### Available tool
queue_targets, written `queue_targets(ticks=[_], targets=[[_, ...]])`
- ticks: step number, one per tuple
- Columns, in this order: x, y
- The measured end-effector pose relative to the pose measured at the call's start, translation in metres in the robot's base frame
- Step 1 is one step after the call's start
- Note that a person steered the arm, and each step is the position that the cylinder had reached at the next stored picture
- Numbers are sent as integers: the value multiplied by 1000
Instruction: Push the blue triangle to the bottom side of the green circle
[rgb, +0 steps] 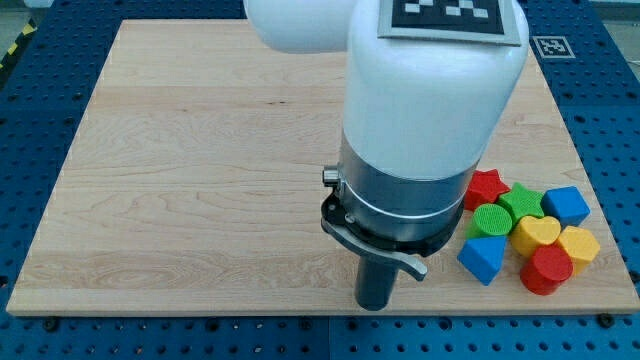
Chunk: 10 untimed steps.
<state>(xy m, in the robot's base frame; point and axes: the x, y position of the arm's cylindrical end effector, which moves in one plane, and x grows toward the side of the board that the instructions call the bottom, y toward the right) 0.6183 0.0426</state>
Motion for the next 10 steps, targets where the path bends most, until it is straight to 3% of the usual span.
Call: queue_targets(ticks=[2,7,10], targets=[[0,6],[0,118],[-8,110]])
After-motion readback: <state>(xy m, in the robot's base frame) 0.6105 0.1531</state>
